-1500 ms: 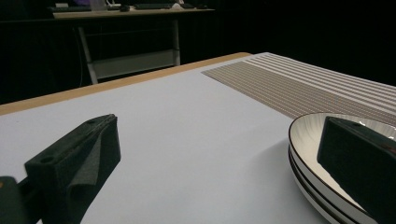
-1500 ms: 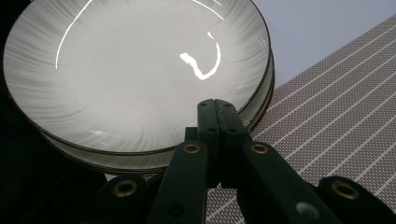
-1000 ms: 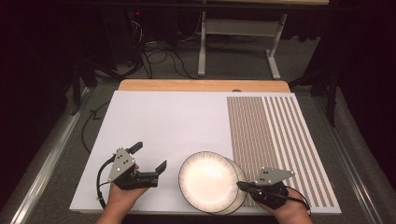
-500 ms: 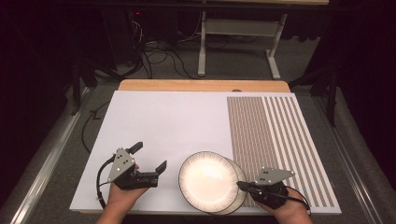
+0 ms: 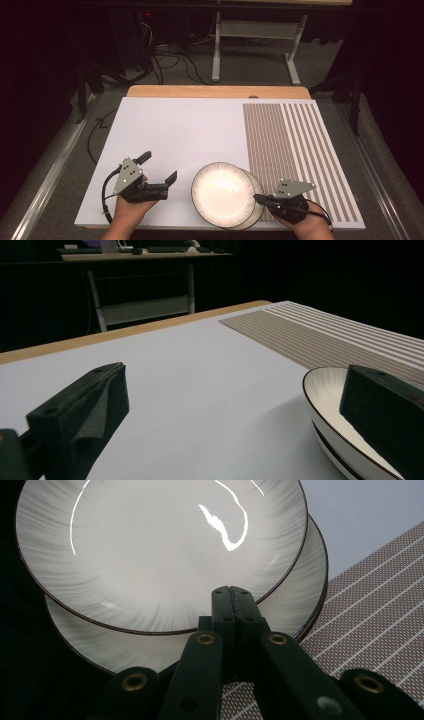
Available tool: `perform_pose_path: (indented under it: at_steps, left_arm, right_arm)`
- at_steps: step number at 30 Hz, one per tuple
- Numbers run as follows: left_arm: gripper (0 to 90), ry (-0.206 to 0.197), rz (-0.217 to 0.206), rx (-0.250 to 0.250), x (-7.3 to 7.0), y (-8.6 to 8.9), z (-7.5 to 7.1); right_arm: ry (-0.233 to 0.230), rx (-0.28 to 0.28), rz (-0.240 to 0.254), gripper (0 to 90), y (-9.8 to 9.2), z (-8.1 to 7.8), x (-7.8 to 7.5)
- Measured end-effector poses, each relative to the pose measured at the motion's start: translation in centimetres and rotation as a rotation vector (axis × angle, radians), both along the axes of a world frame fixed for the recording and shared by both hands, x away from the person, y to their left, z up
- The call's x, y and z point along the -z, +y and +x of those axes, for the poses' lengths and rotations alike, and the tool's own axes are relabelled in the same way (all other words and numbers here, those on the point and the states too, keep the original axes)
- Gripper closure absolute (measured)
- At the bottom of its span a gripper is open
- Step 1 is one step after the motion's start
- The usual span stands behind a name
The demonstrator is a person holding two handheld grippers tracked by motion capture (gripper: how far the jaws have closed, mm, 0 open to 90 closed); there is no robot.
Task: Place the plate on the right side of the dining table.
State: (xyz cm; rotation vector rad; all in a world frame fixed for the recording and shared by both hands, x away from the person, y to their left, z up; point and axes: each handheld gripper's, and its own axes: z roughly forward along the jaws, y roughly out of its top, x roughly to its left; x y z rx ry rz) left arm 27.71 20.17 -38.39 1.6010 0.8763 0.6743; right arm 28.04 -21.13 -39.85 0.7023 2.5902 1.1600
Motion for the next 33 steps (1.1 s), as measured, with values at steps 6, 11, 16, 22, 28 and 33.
perform_pose_path:
  at_steps: [6,11,16,22,28,33]
  left_arm:
    - [0.3,0.006,-0.004,0.003,-0.04,0.03,0.01]
    - [0.3,0.005,-0.004,0.003,-0.03,0.07,0.02]
    - [0.3,0.006,-0.007,0.002,-0.03,0.09,0.03]
    - [0.3,0.009,-0.01,0.004,-0.01,0.16,0.07]
    - [0.3,0.01,-0.014,0.004,-0.03,0.2,0.06]
    - [0.3,0.012,-0.018,0.004,-0.05,0.3,0.06]
  right_arm:
    - [0.001,0.008,0.008,90.0,0.0,0.0,0.05]
    - [0.004,0.005,0.009,90.0,-0.04,0.04,0.05]
    - [0.01,0.006,0.002,90.0,-0.12,0.01,0.17]
    - [0.014,0.006,0.001,90.0,-0.12,-0.07,0.16]
    - [0.014,0.006,0.008,90.0,-0.15,-0.06,0.22]
    - [0.025,-0.023,-0.016,90.0,0.69,-0.2,0.57]
